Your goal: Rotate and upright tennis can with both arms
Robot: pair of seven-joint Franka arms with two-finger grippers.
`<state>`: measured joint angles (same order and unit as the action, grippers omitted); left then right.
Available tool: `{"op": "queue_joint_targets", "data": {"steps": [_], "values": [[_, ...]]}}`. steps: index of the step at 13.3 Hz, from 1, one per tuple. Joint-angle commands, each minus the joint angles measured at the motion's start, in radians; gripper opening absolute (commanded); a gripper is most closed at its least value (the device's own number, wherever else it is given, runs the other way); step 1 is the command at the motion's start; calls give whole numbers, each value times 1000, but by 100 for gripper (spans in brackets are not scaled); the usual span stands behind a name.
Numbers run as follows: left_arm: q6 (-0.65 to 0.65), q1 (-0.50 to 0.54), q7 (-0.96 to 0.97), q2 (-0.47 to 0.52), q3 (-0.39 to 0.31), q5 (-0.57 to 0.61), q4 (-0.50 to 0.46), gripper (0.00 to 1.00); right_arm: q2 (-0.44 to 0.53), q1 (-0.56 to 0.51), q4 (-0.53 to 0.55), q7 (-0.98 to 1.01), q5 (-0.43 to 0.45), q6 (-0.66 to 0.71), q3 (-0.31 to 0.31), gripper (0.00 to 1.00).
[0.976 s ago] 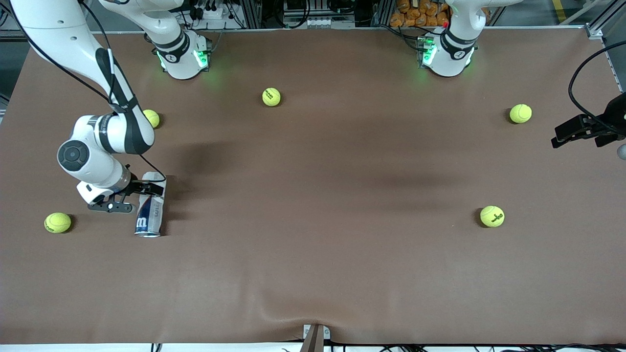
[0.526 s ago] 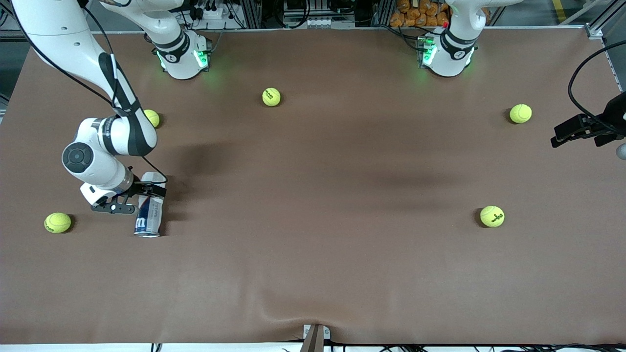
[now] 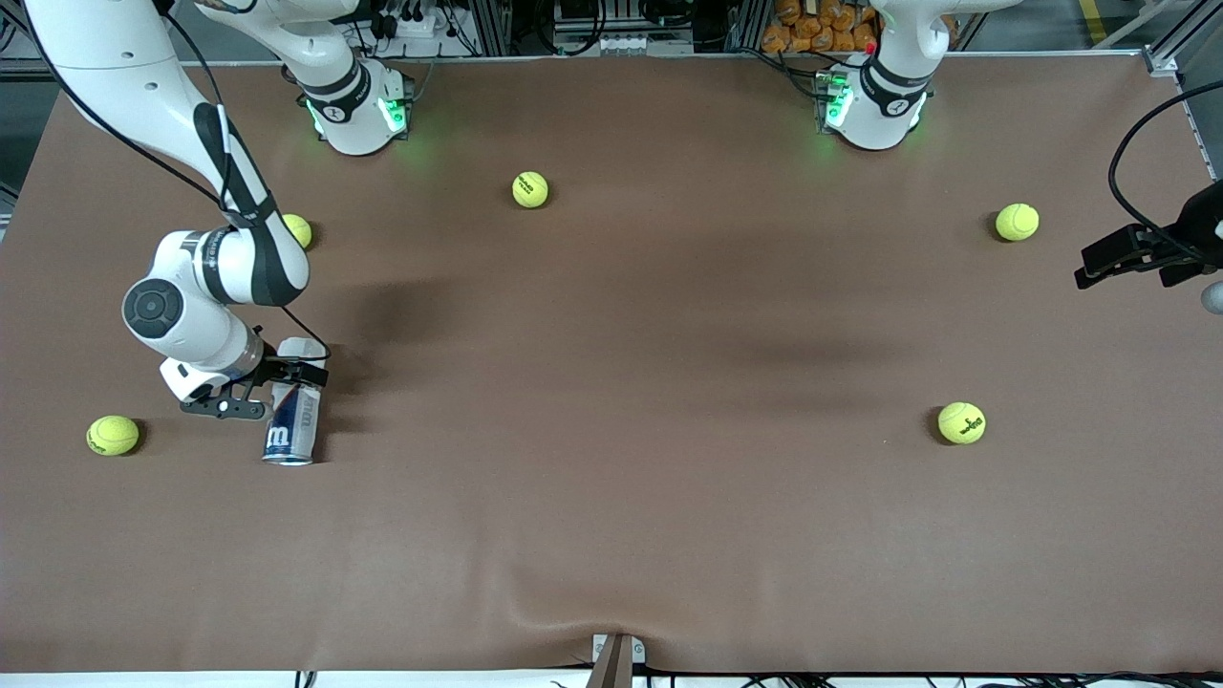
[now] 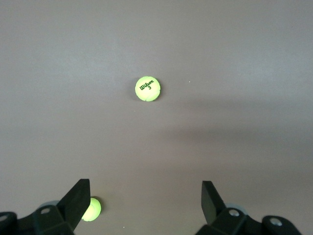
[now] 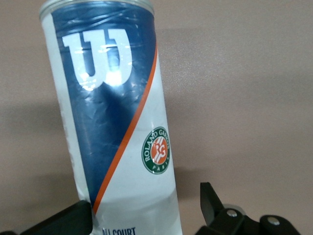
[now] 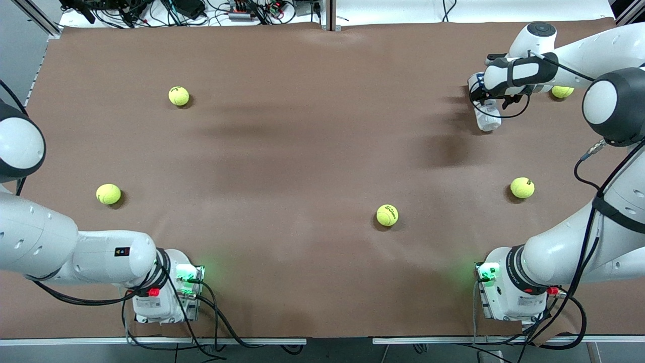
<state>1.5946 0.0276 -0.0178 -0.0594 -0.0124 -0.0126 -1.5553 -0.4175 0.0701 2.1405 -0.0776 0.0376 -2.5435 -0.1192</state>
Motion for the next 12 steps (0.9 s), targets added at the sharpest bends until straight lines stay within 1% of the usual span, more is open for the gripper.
{"op": "queue_joint_targets", "data": {"steps": [1,5,9,12], "values": [[-13,11,-11,-7,6,-18,12,100,-14,-7,-17,-10,-16,-6,10,100],[-13,12,-11,-8,6,-20,12,100,-14,-6,-24,-10,-36,-6,18,100],[-13,12,-11,-8,6,-18,12,100,-15,-6,-25,-7,-38,-6,18,100],[-13,11,-11,-8,6,-20,12,100,-47,-13,-37,-4,-38,-14,18,100]]}}
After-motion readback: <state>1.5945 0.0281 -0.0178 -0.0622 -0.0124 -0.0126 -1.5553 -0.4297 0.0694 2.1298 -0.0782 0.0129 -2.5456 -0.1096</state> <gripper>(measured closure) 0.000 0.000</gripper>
